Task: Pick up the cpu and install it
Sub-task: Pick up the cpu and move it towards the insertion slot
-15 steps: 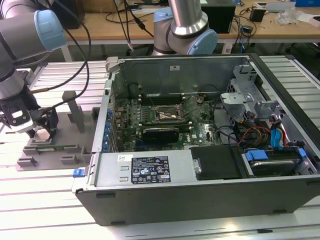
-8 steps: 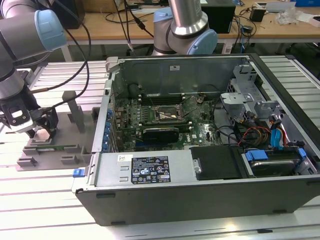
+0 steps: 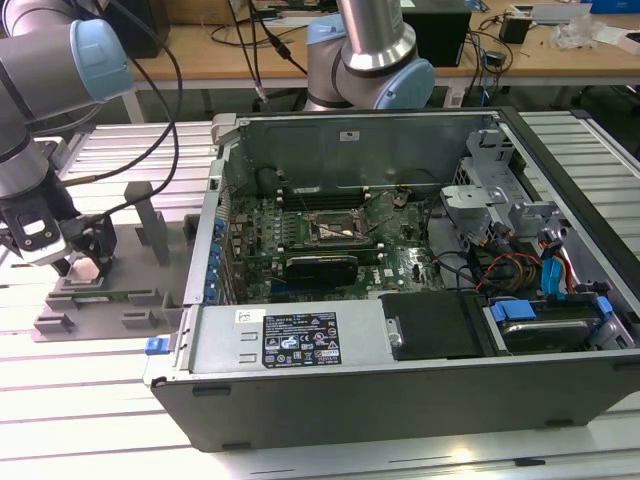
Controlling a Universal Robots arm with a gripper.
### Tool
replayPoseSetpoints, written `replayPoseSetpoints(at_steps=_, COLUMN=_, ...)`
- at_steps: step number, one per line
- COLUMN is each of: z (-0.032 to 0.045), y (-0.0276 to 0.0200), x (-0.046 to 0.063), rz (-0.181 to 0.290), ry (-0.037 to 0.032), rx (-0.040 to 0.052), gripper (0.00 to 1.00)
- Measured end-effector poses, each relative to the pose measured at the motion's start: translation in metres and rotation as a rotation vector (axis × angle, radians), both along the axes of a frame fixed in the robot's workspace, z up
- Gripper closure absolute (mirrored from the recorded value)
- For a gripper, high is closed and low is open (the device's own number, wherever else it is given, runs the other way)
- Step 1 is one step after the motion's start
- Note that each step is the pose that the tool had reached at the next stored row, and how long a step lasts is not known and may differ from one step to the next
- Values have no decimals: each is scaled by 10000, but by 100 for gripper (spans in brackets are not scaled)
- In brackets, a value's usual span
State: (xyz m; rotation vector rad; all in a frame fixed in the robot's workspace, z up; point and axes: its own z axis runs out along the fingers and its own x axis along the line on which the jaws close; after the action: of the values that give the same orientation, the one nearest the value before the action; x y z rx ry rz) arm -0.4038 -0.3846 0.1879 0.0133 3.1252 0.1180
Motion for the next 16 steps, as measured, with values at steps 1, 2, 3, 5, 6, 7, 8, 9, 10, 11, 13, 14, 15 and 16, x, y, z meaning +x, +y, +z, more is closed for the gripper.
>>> replayPoseSetpoints(at_steps=1, z=-1, y=0, x=0, rz=0, ry=-2, rx=55, gripper=35)
replayPoseSetpoints(at_steps=2, z=0, y=0, x=0, rz=-2, ry=-2, rx=-46, gripper=35)
replayPoseSetpoints(at_steps=3, z=1, y=0, x=0, rz=1, ry=-1, rx=-160, gripper=35)
replayPoseSetpoints(at_steps=5, z=1, y=0, x=0, rz=1, ry=-1, rx=-112, gripper=35)
replayPoseSetpoints(at_steps=6, z=1, y=-1, x=0, rz=1, ry=0, rx=-115, gripper=43)
replayPoseSetpoints(at_steps=7, z=1, y=0, x=0, rz=0, ry=-1, rx=-116, gripper=45)
replayPoseSetpoints(at_steps=8, z=1, y=0, x=0, rz=1, ry=-1, rx=-116, gripper=45)
replayPoseSetpoints(at_steps=9, z=1, y=0, x=0, rz=0, ry=-1, rx=-117, gripper=45)
replayPoseSetpoints(at_steps=10, z=2, y=0, x=0, rz=0, ry=-1, rx=-118, gripper=45)
replayPoseSetpoints(at_steps=11, z=8, y=0, x=0, rz=0, ry=-4, rx=-116, gripper=45)
replayPoseSetpoints(at_steps=13, z=32, y=0, x=0, rz=0, ry=-2, rx=-117, gripper=45)
replayPoseSetpoints(at_steps=14, z=40, y=0, x=0, rz=0, ry=-3, rx=-117, gripper=45)
replayPoseSetpoints(at_steps=15, z=39, y=0, x=1, rz=0, ry=-3, rx=-116, gripper=45)
replayPoseSetpoints(at_steps=16, z=40, y=0, x=1, rz=6, ry=-4, rx=-117, gripper=45)
